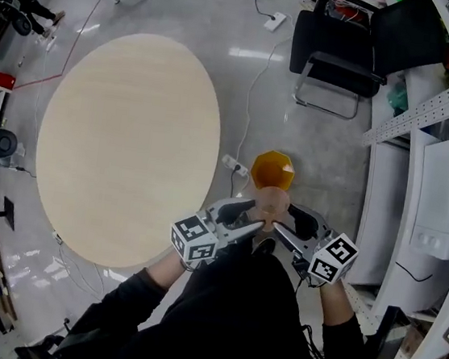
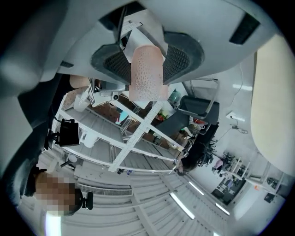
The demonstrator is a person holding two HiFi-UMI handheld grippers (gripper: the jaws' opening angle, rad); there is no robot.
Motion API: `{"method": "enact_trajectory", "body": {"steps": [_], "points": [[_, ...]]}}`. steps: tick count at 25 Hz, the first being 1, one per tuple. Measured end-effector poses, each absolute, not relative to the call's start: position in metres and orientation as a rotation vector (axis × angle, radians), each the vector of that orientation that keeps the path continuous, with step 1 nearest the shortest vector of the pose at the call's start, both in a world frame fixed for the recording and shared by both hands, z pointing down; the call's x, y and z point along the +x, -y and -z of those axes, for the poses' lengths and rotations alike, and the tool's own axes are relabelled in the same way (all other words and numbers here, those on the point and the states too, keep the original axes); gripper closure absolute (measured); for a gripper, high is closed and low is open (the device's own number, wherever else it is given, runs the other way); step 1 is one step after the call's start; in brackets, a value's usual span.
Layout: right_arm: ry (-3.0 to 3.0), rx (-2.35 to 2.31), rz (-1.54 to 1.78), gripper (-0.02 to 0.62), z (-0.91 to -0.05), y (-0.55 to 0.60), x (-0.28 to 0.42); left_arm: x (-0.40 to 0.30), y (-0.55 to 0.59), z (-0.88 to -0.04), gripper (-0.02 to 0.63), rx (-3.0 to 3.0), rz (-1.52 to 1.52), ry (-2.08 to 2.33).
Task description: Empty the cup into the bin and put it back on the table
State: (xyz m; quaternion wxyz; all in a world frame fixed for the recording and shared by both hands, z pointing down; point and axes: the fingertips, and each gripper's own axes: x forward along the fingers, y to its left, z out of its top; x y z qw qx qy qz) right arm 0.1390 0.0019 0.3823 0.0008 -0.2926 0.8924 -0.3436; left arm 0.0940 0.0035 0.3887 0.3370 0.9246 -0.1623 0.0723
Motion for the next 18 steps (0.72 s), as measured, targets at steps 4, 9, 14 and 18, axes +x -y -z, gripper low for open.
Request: {"method": "enact_trajectory", "body": {"steps": [4, 9, 14, 18], "points": [[-2.719, -0.957, 1.18, 0.351, -0.409, 0.018, 0.14, 0.093, 0.017, -0.414, 0.377, 2.341, -0.175, 0.417], [-2.687, -0.963, 1.276, 0.351, -0.447, 0.029, 0.143, 0.096, 0.027, -0.452, 0.377, 2.258, -0.185, 0.428], [-2.731, -0.91, 1.309, 0.351, -0.493, 0.04, 0.153, 0.107, 0.035, -0.499, 0.377, 2.201, -0.213, 0.459], [-2.727, -0.857, 1.372, 0.351, -0.538, 0.041, 0.164, 0.119, 0.036, -0.543, 0.377, 2.157, -0.237, 0.488]]}}
